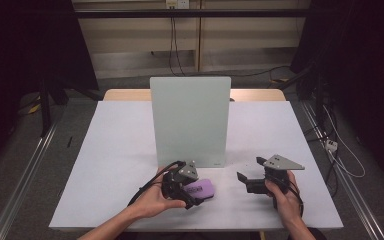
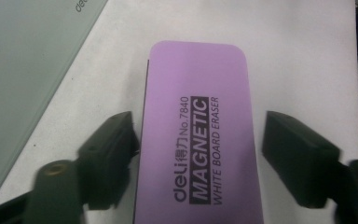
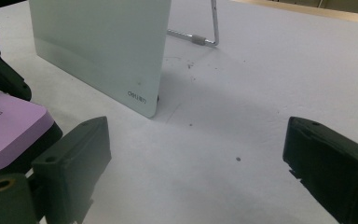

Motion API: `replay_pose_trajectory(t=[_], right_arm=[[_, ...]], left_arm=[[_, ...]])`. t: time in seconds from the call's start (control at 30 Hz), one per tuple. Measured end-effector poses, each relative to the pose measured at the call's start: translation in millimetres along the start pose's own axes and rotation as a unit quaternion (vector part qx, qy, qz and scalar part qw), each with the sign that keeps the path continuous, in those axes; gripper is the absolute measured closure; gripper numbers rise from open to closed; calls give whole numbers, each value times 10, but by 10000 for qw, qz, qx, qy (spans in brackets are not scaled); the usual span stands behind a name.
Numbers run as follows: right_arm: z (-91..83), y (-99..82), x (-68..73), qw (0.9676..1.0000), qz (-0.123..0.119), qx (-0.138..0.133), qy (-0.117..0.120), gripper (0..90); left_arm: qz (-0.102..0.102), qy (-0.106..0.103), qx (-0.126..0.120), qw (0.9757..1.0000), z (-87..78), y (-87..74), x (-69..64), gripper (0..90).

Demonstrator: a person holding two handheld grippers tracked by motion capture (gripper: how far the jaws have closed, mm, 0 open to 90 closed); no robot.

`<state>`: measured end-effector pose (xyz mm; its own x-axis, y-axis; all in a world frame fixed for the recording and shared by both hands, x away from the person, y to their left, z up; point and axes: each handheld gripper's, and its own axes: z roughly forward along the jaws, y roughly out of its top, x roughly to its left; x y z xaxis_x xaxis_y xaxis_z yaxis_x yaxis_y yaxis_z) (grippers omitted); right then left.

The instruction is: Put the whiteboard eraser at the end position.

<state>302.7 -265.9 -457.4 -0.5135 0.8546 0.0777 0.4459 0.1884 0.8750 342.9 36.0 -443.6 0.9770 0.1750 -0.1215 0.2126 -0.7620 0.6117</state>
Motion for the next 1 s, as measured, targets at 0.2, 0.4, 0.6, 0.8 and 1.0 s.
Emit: replay_pose_trajectory(t=[0.2, 0.4, 0.6, 0.8, 1.0], right_arm=[[-4, 0, 1, 10000, 8, 0, 6, 76], [-1, 1, 0, 10000, 4, -2, 2, 76], [1, 1, 1, 10000, -18, -10, 11, 76], [3, 2, 1, 10000, -19, -10, 16, 76], [-1, -1, 4, 10000, -15, -4, 13, 76]], left_arm=[[-134, 248, -170, 9995, -13, -12, 27, 91], [-280, 270, -309, 9988, -71, -6, 42, 65], [-327, 351, -572, 9972, -151, 3, 73, 61], [-543, 462, -801, 9942, -242, -17, 140, 60], [-516, 770, -1199, 9885, -390, -43, 147, 63]])
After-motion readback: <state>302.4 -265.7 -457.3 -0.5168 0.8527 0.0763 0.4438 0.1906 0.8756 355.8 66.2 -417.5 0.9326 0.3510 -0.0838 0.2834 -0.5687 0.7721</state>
